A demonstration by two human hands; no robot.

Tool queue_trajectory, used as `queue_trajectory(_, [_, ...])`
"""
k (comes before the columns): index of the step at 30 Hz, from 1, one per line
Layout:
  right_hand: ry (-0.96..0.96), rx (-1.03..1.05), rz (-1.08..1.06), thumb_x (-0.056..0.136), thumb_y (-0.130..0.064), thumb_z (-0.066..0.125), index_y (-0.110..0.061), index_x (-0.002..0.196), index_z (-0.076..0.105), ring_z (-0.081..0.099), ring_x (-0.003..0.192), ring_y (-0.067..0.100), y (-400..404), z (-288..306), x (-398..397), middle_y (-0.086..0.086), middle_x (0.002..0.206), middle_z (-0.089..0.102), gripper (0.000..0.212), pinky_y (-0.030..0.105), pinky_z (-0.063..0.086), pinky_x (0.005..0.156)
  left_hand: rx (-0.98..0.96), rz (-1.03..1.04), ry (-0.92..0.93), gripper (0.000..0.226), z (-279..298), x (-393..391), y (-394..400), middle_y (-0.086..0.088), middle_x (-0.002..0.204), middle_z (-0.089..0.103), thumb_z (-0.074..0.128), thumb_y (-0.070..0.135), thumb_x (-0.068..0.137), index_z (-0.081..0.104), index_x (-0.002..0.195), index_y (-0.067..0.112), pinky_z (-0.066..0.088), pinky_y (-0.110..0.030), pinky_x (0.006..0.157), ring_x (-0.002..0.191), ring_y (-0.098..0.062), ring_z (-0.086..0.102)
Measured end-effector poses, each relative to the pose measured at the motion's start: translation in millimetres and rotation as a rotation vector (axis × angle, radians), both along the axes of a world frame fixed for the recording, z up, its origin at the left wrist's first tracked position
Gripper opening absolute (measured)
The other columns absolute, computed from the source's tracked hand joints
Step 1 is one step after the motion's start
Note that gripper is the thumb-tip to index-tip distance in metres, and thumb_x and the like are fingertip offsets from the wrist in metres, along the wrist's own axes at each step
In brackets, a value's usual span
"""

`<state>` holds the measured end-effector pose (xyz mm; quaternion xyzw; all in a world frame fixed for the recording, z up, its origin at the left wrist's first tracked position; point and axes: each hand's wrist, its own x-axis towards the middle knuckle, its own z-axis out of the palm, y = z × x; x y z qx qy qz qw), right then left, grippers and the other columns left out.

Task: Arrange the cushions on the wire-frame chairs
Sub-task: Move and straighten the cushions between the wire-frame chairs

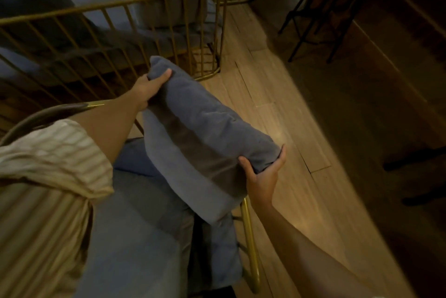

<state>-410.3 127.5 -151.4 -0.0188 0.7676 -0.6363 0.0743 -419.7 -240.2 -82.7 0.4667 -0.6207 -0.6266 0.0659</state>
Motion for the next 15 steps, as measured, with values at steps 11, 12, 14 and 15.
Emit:
queue_trajectory(11, [0.293, 0.076, 0.093, 0.077, -0.040, 0.084, -0.017, 0.121, 0.049, 0.063, 0.100, -0.007, -56, 100, 17, -0.018, 0.107, 0.062, 0.061, 0.009, 0.050, 0.083, -0.155, 0.254, 0.184, 0.066, 80, 153, -36, -0.008, 0.134, 0.059, 0.062, 0.058, 0.085, 0.050, 0.137, 0.018, 0.044, -0.046, 0.106, 0.120, -0.030, 0.055])
queue_trajectory(12, [0.330, 0.078, 0.100, 0.078, -0.040, 0.083, -0.017, 0.120, 0.049, 0.061, 0.096, -0.012, -67, 115, 21, -0.020, 0.106, 0.061, 0.059, 0.005, 0.048, 0.080, -0.171, 0.279, 0.206, 0.065, 89, 173, -41, -0.008, 0.135, 0.058, 0.061, 0.056, 0.086, 0.049, 0.138, 0.018, 0.044, -0.044, 0.106, 0.121, -0.030, 0.054])
queue_trajectory(14, [0.393, 0.094, 0.110, 0.080, -0.040, 0.081, -0.011, 0.123, 0.052, 0.058, 0.093, -0.011, -91, 146, 31, -0.012, 0.108, 0.061, 0.059, 0.002, 0.045, 0.078, -0.208, 0.311, 0.223, 0.062, 106, 212, -50, -0.007, 0.136, 0.057, 0.057, 0.054, 0.090, 0.048, 0.139, 0.018, 0.043, -0.039, 0.105, 0.122, -0.029, 0.053])
queue_trajectory(15, [0.428, 0.099, 0.119, 0.082, -0.040, 0.079, -0.008, 0.124, 0.052, 0.058, 0.098, -0.005, -103, 160, 42, -0.006, 0.112, 0.062, 0.059, 0.004, 0.045, 0.081, -0.221, 0.326, 0.228, 0.062, 115, 233, -55, -0.007, 0.137, 0.056, 0.056, 0.054, 0.091, 0.047, 0.140, 0.018, 0.042, -0.038, 0.106, 0.123, -0.028, 0.052])
